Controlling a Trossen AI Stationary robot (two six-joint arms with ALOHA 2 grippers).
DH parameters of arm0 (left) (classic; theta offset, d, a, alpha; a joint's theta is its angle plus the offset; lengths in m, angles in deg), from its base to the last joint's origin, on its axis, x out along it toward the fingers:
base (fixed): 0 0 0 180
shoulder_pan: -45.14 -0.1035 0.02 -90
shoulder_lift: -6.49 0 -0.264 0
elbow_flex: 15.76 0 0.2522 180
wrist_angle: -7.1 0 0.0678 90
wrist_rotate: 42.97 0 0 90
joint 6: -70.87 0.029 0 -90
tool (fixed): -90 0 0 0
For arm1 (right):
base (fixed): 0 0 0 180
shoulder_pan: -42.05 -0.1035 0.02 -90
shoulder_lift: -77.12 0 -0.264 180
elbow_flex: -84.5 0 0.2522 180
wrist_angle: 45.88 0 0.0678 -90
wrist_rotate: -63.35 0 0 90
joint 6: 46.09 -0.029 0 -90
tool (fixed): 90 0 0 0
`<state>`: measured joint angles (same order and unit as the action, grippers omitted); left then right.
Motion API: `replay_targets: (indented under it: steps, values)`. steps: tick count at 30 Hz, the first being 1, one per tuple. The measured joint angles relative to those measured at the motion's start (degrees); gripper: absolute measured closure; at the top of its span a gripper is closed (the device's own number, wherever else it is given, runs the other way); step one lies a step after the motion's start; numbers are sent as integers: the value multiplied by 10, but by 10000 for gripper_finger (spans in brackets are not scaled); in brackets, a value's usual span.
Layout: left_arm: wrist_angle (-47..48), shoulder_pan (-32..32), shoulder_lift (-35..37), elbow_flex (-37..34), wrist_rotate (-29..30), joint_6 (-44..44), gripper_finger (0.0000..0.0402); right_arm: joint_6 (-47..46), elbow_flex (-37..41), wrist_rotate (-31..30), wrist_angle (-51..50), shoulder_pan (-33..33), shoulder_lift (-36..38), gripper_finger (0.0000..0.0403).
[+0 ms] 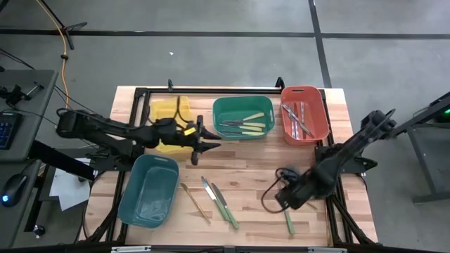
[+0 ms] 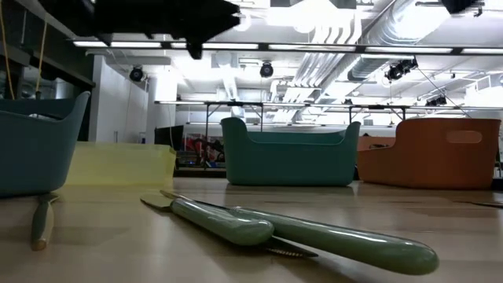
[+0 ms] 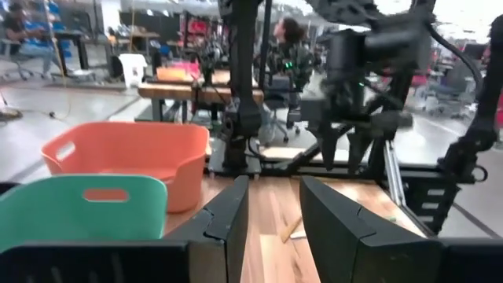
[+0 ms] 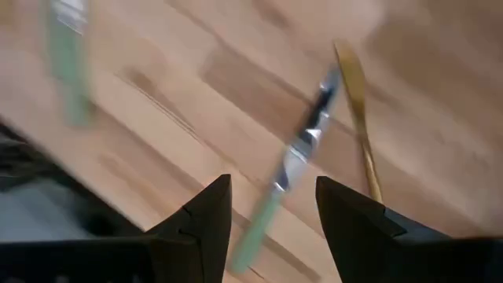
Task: Sort silverware by color (type)
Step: Put the green knife into the yellow bin
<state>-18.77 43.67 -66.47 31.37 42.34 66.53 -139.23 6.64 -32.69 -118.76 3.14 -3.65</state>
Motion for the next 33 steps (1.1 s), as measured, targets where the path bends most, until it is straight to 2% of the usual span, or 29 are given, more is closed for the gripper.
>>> replay_targets:
  steps: [6,11,14,17,30,33]
  values:
    - [0,-4,-30,12,-2,1,298,-27,0,127,17,-17,-114,234]
    - [1,-5,-28,12,-2,1,298,-54,1,195,63,-28,-175,234]
    - [-1,-5,-27,13,-2,6,298,-57,1,199,103,-30,-194,234]
    - [-1,-5,-27,13,-2,11,298,-67,1,174,132,-30,-204,234]
    - [0,-5,-27,13,-2,16,298,-84,0,173,119,-24,-258,234]
    - [-1,-5,-27,13,-2,16,298,-69,-1,175,120,-19,-264,246]
